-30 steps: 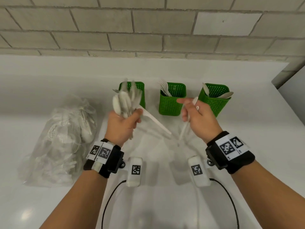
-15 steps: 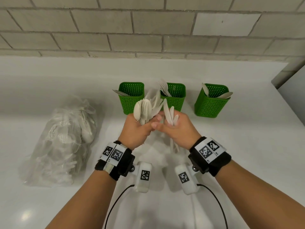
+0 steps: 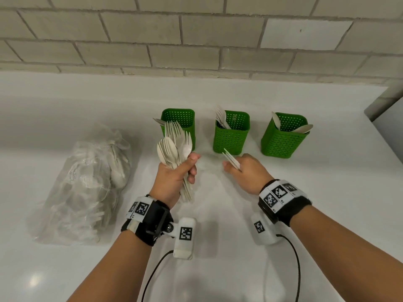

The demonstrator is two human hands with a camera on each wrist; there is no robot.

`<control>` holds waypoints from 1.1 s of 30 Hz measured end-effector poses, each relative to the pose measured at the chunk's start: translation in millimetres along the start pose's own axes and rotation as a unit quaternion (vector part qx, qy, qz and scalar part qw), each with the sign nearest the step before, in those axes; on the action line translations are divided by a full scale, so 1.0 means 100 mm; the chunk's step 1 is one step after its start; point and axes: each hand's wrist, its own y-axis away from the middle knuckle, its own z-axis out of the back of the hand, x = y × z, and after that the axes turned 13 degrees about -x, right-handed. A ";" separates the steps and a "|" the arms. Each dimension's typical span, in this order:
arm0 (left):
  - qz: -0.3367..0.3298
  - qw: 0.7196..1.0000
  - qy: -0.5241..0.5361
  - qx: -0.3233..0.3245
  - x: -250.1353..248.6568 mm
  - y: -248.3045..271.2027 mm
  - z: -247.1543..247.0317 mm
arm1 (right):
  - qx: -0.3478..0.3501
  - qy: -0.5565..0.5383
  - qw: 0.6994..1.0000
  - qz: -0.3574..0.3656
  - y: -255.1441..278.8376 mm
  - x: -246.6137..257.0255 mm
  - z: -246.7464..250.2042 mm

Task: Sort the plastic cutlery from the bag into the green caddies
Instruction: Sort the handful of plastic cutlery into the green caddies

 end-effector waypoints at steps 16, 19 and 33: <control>0.127 0.989 0.078 0.022 -0.18 0.09 0.40 | -0.120 -0.251 0.957 0.085 -0.84 1.47 0.30; 0.133 0.986 0.087 0.053 -0.25 0.08 0.42 | -0.110 -0.215 0.968 0.063 -1.11 1.54 0.16; 0.118 0.984 0.065 0.117 -0.32 0.01 0.18 | 0.038 -0.105 0.988 0.108 -0.31 1.23 0.16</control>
